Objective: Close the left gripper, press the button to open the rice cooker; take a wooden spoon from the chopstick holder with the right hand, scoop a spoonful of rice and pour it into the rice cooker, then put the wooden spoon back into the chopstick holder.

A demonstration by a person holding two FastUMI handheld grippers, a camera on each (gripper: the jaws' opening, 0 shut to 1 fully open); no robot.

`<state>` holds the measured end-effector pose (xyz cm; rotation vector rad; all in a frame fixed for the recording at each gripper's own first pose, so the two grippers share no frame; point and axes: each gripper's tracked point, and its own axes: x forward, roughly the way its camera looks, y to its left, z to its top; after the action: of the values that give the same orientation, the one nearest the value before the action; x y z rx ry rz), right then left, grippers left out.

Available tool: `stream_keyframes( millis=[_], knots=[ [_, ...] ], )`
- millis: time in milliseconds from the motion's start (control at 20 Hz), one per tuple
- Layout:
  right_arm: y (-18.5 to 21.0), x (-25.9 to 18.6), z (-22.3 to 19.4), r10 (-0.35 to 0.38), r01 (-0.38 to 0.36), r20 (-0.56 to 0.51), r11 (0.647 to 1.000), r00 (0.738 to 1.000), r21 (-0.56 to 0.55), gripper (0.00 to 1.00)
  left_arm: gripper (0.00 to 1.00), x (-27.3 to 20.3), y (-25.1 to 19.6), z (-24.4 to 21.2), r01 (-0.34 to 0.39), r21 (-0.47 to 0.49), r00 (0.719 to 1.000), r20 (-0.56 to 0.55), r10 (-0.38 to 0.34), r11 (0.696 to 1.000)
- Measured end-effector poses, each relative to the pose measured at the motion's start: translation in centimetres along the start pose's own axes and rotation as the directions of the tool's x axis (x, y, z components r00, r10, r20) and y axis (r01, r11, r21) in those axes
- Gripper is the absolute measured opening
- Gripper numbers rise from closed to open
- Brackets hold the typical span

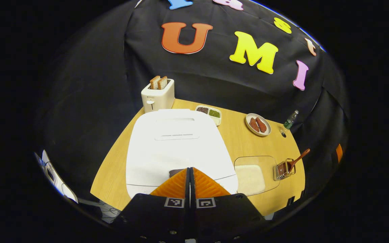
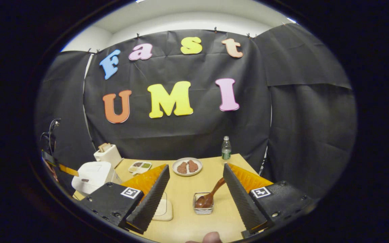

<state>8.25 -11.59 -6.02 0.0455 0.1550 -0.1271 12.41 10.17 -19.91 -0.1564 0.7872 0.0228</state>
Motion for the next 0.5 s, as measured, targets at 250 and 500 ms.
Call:
stream_keyframes(
  millis=[250,500],
  knots=[
    [-1.7,0.8,-0.9,-0.031,0.032,-0.03,0.999,0.999,0.005,1.0,0.0,2.8,1.0,-0.3,-0.014,-0.075,0.999,-0.035,0.011,0.997],
    [-1.5,1.7,-1.1,-0.026,0.026,-0.043,1.0,0.999,-0.001,1.0,0.0,3.4,1.3,-0.6,-0.023,-0.093,0.999,-0.031,0.02,0.995]
  ],
)
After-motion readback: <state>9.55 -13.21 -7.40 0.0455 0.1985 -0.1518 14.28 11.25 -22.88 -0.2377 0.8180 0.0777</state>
